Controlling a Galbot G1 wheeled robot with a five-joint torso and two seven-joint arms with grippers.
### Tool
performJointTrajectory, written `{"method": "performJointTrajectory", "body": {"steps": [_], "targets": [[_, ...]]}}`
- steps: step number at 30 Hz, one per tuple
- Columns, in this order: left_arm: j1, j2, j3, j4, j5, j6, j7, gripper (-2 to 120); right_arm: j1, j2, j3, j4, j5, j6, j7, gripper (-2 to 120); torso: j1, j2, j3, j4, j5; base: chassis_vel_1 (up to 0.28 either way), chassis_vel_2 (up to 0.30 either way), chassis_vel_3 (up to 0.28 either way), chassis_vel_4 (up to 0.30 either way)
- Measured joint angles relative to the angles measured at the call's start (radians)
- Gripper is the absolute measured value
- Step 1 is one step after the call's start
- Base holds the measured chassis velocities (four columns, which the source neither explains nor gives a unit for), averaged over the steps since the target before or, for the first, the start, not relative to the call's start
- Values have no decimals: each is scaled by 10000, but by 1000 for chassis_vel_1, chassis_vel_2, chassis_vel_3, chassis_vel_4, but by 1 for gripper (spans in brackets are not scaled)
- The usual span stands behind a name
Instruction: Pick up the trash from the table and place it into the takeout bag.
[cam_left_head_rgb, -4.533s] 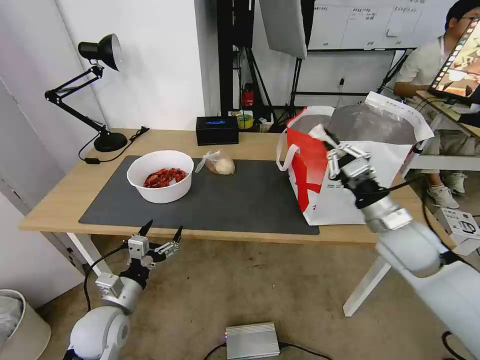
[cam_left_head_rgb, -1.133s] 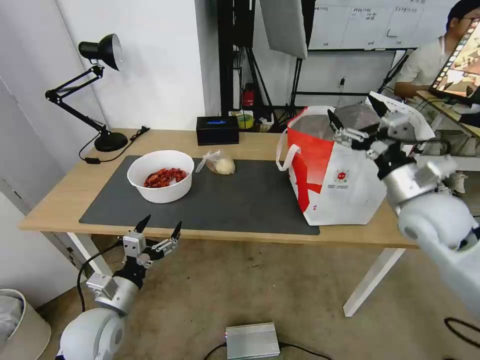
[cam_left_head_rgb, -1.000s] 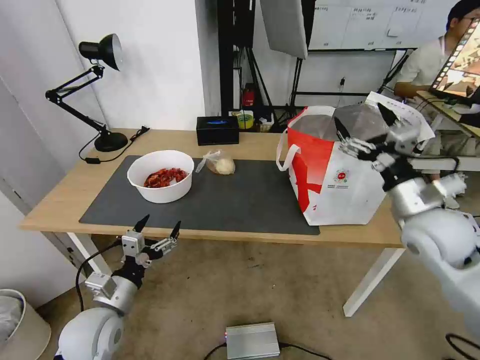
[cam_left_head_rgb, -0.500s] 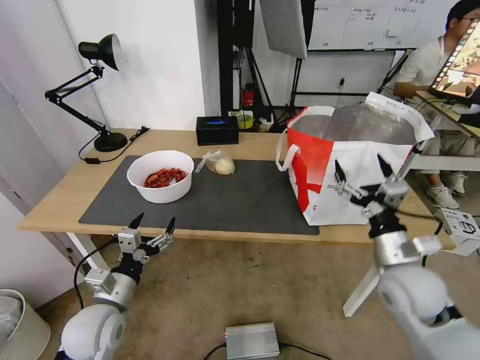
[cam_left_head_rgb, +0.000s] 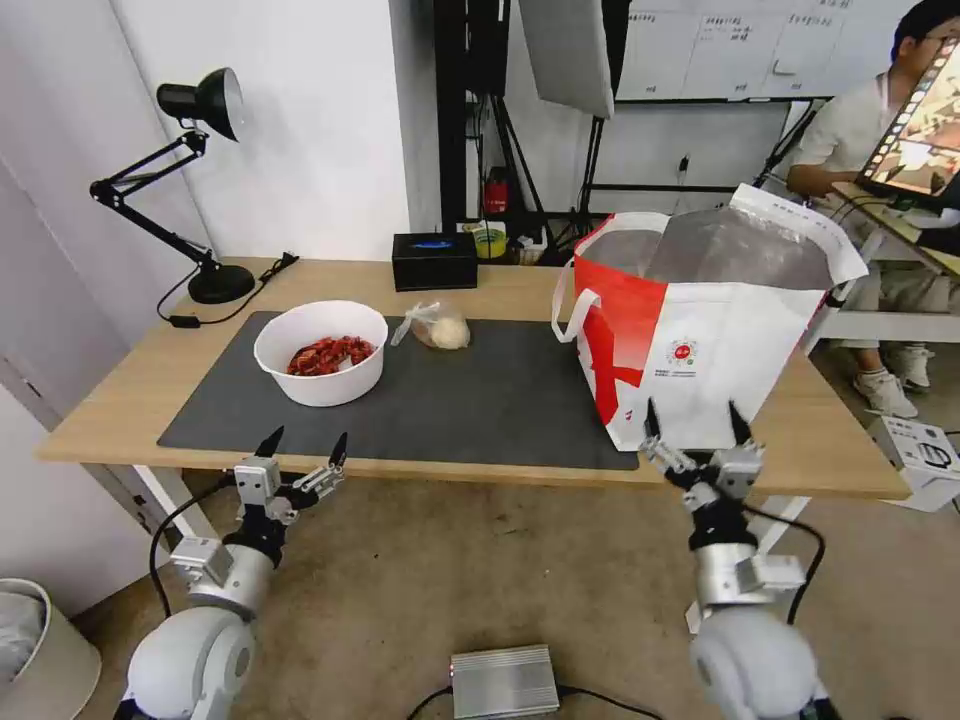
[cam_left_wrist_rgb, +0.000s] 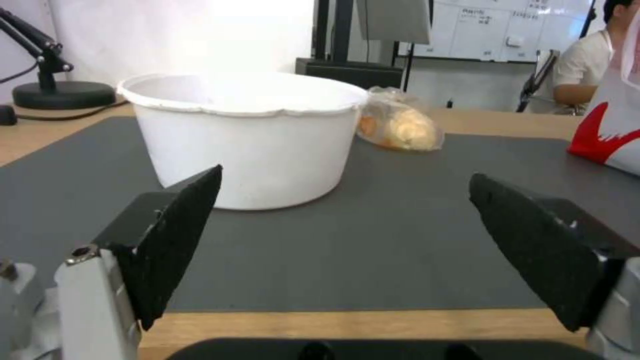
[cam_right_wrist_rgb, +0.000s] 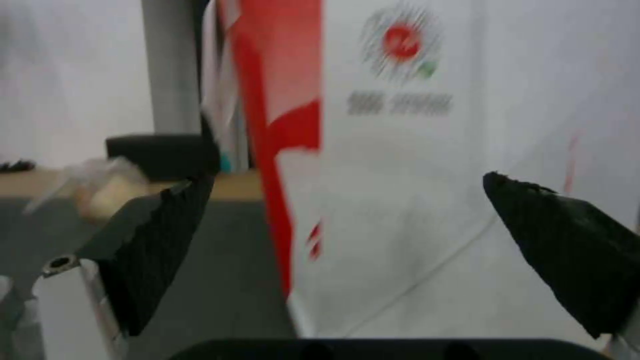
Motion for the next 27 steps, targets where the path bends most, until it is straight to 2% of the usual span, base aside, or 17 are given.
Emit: {"method": "performJointTrajectory", "body": {"steps": [6,13,19,27], "targets": [[76,-27,13,-52,-18,-4,-45,100,-182,263,-263,-33,-160,-81,96,100,0,0,0,1,0,0,0,0,0],[60,-111,70,-26,29,-4,-58,100,-412,178,-365,52,-103,-235,106,100,0,0,0,0,1,0,0,0,0],[35,-166,103,35,104,-4,-52,100,-812,-73,-572,690,322,-1288,115,100,0,1,0,0,1,0,0,0,0],[30,-185,124,52,132,-16,-27,100,-777,-219,-548,830,478,-1566,228,100,0,0,0,0,2,0,0,0,0]]}}
